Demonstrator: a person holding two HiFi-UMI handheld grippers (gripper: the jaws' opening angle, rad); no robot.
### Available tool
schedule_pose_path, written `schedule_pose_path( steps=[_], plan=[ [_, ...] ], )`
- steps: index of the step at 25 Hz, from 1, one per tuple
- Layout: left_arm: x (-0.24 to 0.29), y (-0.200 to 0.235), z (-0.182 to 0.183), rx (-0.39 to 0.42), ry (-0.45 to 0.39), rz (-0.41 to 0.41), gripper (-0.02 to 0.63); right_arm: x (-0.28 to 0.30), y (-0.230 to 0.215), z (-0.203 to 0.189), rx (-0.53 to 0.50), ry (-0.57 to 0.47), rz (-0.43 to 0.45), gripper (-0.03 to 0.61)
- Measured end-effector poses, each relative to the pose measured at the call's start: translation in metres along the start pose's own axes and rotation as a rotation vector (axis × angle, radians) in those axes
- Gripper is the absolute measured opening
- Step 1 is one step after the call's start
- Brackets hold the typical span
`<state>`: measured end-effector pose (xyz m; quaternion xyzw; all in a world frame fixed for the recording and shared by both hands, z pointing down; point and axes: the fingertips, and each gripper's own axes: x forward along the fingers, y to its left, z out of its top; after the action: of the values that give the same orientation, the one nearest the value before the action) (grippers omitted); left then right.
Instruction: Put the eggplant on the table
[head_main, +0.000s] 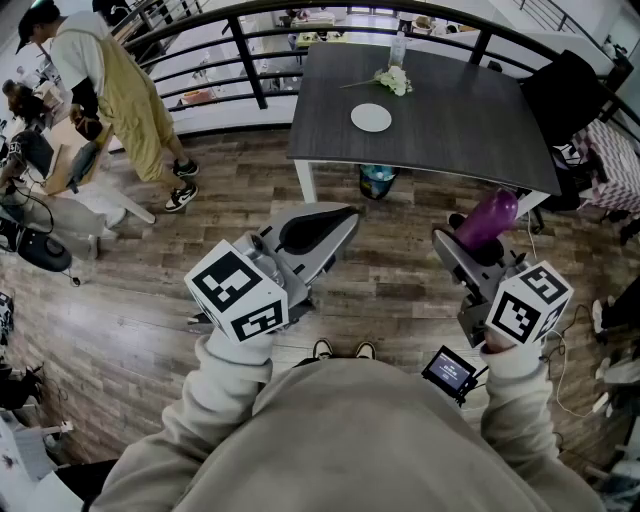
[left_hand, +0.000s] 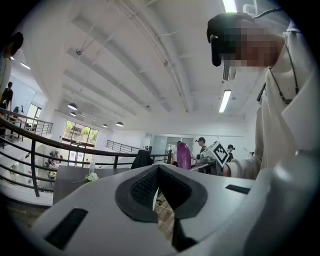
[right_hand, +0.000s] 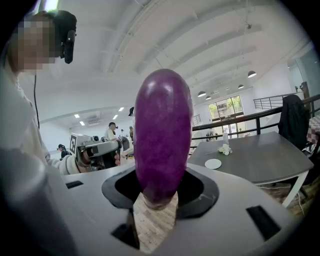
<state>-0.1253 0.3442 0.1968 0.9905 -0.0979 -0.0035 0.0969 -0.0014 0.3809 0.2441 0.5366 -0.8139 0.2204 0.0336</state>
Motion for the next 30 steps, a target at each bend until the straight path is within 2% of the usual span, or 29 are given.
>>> schedule_pose_path(
  steps=[5, 8, 18, 25, 30],
  plan=[
    [0.006, -0.001, 0.0, -0.001, -0.001, 0.006, 0.006, 0.0, -0.001, -0.001, 0.005, 0.003, 0.02, 0.184],
    [0.011, -0.007, -0.002, -0.006, 0.002, 0.005, 0.006, -0.007, 0.002, -0.003, 0.041, -0.003, 0.049, 0.184],
    [0.039, -0.025, -0.003, -0.007, -0.002, -0.014, 0.006, -0.03, -0.012, -0.013, 0.072, -0.006, 0.059, 0.184],
    [0.078, -0.015, -0.01, -0.026, -0.006, 0.031, 0.006, -0.028, -0.058, -0.011, 0.108, -0.002, 0.093, 0.184],
    [0.095, -0.01, -0.021, -0.021, 0.013, 0.008, 0.006, -0.022, -0.077, -0.014, 0.115, -0.001, 0.115, 0.184]
  ],
)
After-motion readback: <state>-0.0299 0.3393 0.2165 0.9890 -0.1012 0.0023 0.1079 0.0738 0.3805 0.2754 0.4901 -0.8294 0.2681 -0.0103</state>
